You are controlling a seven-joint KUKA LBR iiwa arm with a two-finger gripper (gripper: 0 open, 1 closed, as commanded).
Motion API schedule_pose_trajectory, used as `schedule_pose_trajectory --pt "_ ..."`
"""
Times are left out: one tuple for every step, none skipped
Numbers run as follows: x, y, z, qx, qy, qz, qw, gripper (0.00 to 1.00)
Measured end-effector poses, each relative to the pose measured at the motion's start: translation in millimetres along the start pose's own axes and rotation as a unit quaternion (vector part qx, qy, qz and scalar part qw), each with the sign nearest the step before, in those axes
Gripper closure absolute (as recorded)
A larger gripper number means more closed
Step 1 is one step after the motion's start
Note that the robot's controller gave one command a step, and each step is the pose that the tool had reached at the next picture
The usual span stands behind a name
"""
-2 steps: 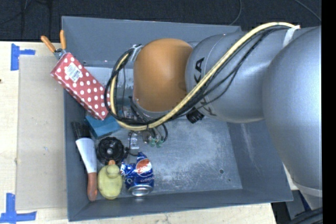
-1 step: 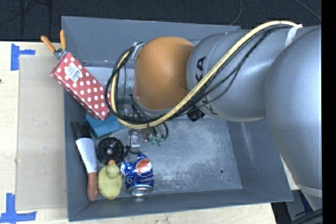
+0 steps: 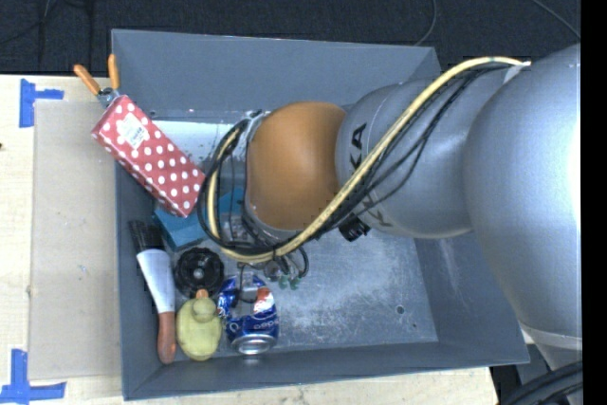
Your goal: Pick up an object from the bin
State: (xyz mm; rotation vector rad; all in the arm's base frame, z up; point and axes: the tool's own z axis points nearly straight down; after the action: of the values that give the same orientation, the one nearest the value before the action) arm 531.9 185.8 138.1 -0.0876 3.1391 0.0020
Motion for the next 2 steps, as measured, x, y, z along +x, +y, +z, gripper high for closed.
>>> schedule_pose_trajectory --pt "35.0 -15 43 0.0 0.0035 -0.114 0.9935 0.0" --pt "52.1 -25 68 -0.001 -0.0001 -0.249 0.9684 1.0"
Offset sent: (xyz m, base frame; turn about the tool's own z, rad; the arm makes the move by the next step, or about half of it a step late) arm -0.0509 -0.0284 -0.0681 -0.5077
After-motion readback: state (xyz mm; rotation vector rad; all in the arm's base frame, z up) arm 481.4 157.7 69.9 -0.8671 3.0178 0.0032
